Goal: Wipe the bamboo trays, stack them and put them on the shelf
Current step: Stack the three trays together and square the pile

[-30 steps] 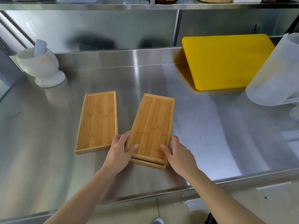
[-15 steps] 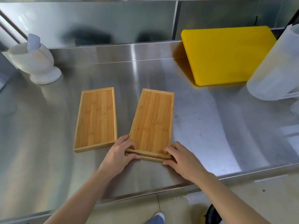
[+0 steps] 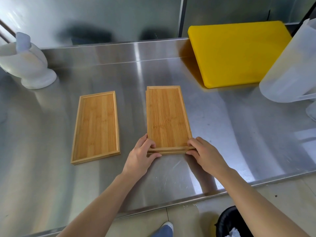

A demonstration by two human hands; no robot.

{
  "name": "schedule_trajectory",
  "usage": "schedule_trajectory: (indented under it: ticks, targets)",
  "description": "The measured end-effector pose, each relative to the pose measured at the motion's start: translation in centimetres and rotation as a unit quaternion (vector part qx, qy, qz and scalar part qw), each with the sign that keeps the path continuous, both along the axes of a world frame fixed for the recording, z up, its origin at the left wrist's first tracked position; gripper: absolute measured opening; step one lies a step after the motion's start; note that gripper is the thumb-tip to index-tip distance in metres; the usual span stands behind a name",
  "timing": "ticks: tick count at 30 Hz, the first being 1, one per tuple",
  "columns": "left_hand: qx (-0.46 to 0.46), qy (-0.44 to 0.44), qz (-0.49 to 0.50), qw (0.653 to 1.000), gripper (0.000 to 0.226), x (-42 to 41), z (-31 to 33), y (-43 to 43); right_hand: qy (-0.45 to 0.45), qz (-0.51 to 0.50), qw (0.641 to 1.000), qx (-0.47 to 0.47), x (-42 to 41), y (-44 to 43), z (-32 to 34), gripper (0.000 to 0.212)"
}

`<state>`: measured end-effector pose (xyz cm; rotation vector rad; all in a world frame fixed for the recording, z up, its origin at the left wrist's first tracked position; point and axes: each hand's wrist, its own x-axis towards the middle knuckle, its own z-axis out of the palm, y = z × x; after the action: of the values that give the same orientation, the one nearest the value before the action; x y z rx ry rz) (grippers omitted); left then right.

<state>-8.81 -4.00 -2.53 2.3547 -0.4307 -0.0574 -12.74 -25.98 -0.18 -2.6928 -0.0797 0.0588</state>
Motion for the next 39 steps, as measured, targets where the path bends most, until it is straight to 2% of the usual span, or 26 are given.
schedule_trajectory:
  ticks: [11, 14, 16, 19, 22, 26, 28, 30, 32, 34, 39]
  targets:
    - [-0.024, 0.006, 0.004, 1.0, 0.018, 0.1, -1.0, 0.4, -0.004, 0.001, 1.0, -0.013, 0.0, -0.1, -0.6, 0.018]
    - [-0.02, 0.002, 0.0, 1.0, 0.02, -0.1, -0.8, 0.4, -0.006, -0.007, 0.998, -0.059, 0.2, -0.3, -0.3, 0.025]
    - [-0.009, -0.002, -0.011, 1.0, 0.031, -0.5, -0.4, 0.6, -0.054, -0.013, 0.993, -0.1, 0.2, -0.2, 0.2, 0.034]
    - [0.015, -0.04, 0.001, 0.999, 0.049, -0.9, 0.7, 1.6, -0.115, -0.008, 0.99, -0.081, 0.9, 1.4, 1.8, 0.04]
    - [0.002, -0.084, 0.087, 0.993, 0.051, -0.4, 2.2, 3.5, -0.119, 0.028, 0.992, -0.013, 2.4, 4.2, 3.3, 0.04]
    - [0.012, -0.063, 0.264, 0.962, 0.05, 1.3, 2.9, 7.5, -0.035, 0.103, 0.991, 0.072, 4.7, 9.8, 4.1, 0.03]
    - [0.023, -0.008, 0.326, 0.945, 0.053, 2.2, 2.7, 9.7, 0.028, 0.123, 0.986, 0.105, 5.8, 12.9, 4.0, 0.036]
    - [0.007, 0.083, 0.369, 0.926, 0.063, 2.8, 2.4, 11.6, 0.121, 0.101, 0.973, 0.168, 6.5, 15.6, 4.1, 0.05]
    - [-0.059, 0.184, 0.392, 0.899, 0.075, 3.0, 2.1, 12.8, 0.227, 0.047, 0.937, 0.262, 7.0, 17.6, 4.0, 0.068]
    - [-0.123, 0.251, 0.4, 0.873, 0.082, 2.8, 1.9, 13.1, 0.293, -0.005, 0.894, 0.338, 7.4, 18.9, 3.5, 0.077]
    - [-0.189, 0.276, 0.412, 0.848, 0.05, 2.9, 3.0, 13.4, 0.334, -0.067, 0.825, 0.452, 8.3, 20.7, 2.4, 0.084]
